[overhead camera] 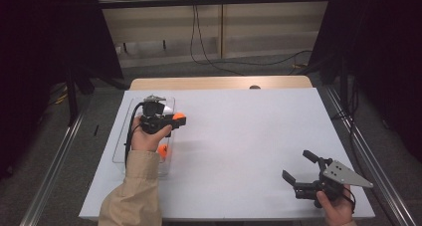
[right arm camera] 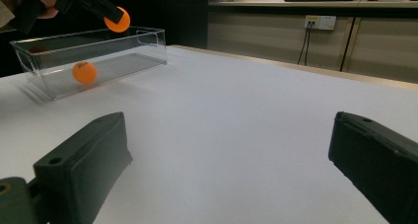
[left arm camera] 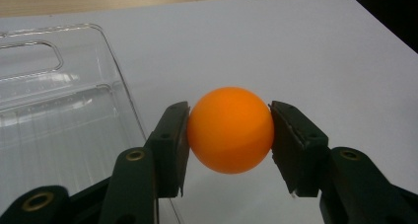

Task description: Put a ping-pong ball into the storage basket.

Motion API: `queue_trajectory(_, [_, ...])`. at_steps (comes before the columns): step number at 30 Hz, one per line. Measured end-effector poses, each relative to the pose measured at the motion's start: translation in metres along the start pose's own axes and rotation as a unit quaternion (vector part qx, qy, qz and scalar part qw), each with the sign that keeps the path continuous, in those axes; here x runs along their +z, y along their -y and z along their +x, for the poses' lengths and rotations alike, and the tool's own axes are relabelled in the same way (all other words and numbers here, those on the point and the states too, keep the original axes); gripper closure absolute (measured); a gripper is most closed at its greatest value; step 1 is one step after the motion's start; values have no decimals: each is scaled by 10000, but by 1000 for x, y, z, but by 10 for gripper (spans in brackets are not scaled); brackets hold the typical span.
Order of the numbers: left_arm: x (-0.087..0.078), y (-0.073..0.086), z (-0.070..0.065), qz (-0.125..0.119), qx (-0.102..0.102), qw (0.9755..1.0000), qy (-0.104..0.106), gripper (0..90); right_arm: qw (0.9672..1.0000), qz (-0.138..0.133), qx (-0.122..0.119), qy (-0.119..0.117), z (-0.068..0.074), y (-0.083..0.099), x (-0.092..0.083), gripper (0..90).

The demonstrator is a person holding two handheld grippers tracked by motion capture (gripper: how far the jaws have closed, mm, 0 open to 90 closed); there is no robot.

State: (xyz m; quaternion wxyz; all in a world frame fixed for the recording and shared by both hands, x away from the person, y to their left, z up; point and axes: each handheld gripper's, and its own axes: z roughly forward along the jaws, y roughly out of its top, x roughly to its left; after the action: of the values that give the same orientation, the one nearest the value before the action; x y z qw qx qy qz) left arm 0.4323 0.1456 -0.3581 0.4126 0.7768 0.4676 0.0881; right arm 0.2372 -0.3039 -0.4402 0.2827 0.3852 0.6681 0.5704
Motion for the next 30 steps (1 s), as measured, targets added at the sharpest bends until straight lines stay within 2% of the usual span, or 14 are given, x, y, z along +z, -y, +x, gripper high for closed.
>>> queue_trajectory(30, [-12, 0, 8, -82, -62, 9998, -144, 510, 10000, -5, -8, -18, 1, 0, 0, 13])
